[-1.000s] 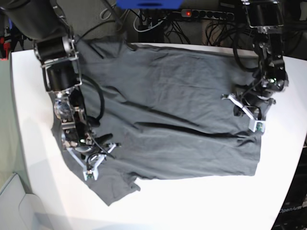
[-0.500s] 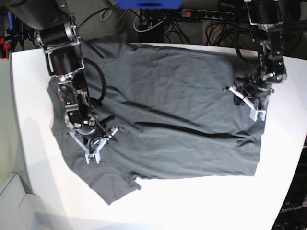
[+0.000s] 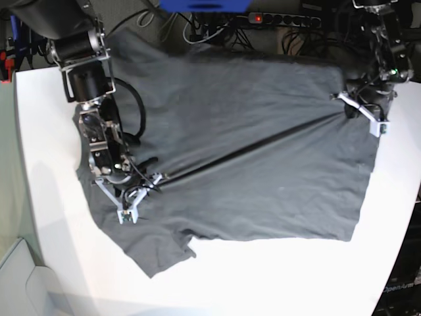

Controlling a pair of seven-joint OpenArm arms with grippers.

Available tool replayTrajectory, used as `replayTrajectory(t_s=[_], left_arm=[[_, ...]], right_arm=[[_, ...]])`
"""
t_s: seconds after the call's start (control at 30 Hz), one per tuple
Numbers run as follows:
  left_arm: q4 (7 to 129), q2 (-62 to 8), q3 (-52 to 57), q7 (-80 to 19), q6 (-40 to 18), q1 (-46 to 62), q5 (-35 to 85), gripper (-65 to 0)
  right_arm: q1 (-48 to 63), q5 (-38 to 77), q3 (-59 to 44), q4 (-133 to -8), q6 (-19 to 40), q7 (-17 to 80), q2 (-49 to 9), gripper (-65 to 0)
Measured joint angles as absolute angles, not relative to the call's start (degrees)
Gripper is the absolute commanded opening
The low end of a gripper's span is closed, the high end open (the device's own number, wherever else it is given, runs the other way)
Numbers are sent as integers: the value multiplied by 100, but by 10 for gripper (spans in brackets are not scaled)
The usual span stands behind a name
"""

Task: Layout the t-shirt on the table in an organized manner, then fold the t-shirt properly
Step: 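Pull the shirt taut between both grippers, smoothing the body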

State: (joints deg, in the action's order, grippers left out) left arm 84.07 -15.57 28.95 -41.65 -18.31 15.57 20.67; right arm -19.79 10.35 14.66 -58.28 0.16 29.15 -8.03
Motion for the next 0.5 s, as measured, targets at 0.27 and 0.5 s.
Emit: replayTrajectory(t_s=[0.27, 0.5], left_arm=[[8412, -1553, 3022, -4285, -1811, 1514, 1999, -646], [9091, -1334, 3057, -4862, -1667, 1522, 1754, -646]], right_arm=[[-1817, 1033, 1463, -5935, 12, 2759, -792, -650], [-1789, 1059, 1466, -5937, 23, 2759, -858, -650]])
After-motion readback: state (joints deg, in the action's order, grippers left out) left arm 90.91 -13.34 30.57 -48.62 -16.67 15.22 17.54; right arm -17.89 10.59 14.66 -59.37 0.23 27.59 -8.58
